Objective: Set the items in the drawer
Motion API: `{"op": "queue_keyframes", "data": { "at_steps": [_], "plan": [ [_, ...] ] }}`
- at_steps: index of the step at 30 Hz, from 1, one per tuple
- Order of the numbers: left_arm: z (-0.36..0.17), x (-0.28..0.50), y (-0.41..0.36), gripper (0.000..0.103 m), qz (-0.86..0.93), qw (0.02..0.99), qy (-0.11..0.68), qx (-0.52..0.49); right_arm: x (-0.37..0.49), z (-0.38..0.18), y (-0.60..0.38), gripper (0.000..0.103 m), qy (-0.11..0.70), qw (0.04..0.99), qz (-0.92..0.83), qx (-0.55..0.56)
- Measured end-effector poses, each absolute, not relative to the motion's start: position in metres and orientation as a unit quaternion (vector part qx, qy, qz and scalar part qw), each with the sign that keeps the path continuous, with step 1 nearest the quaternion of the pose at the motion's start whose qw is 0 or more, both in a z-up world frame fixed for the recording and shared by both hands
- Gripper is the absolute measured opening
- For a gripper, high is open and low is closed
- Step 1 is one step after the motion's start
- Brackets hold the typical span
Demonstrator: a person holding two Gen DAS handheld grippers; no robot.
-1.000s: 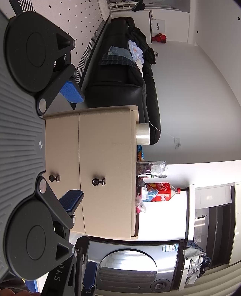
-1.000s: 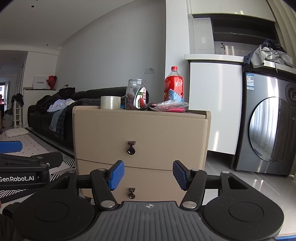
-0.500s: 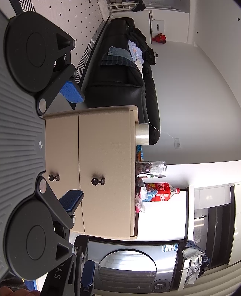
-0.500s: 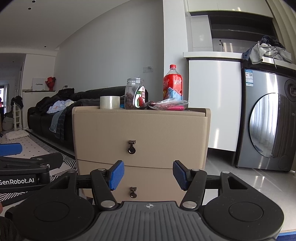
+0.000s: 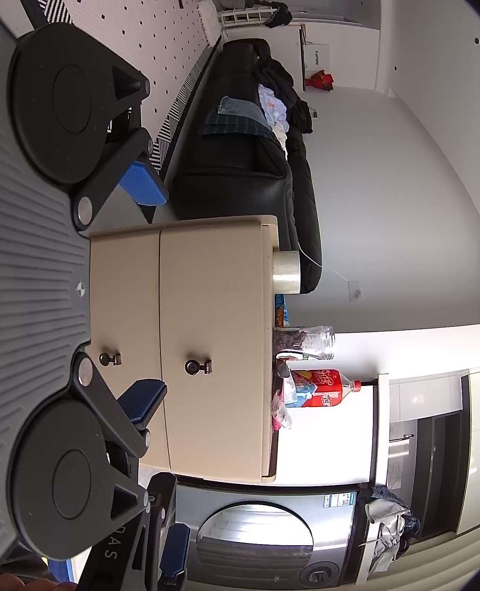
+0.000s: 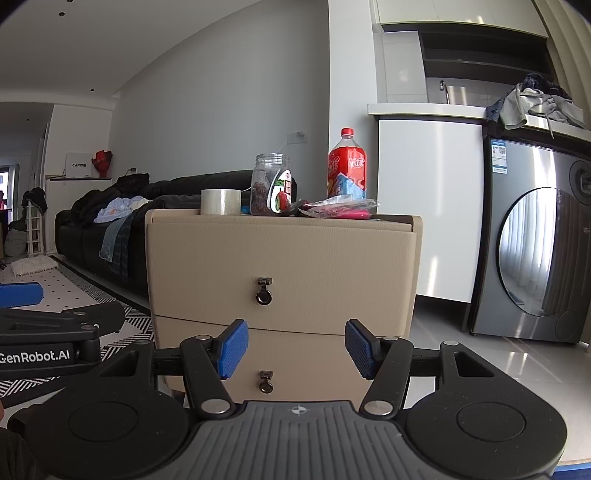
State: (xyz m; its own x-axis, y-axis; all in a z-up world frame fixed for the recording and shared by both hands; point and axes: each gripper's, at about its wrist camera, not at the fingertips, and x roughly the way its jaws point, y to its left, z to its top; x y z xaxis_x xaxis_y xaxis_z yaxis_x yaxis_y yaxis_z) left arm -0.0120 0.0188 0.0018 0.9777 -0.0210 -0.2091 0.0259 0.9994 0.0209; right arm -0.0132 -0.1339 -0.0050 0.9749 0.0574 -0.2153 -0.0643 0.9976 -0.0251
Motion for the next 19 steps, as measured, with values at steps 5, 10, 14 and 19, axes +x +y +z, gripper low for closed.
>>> {"op": "queue_keyframes", "data": {
  "at_steps": [5,10,14,19],
  "plan": [
    [0.0007,-0.0120,0.0190,0.103,-0.012,0.994,0.106,0.011,-0.0124,-0.0052,-0.1331,0.062,0.109,0.993,0.031,-0.016],
    [0.0004,-0.0117,0.0191,0.103,-0.013,0.994,0.107,0.012,-0.0120,-0.0054,-0.1326,0.062,0.110,0.993,0.032,-0.016],
    [0.0000,-0.0120,0.0194,0.103,-0.014,0.994,0.107,0.011,-0.0128,-0.0058,-0.1325,0.062,0.112,0.993,0.032,-0.017],
    [-0.0006,-0.0126,0.0188,0.103,-0.017,0.994,0.107,0.014,-0.0131,-0.0059,-0.1320,0.062,0.113,0.993,0.032,-0.017]
  ]
}}
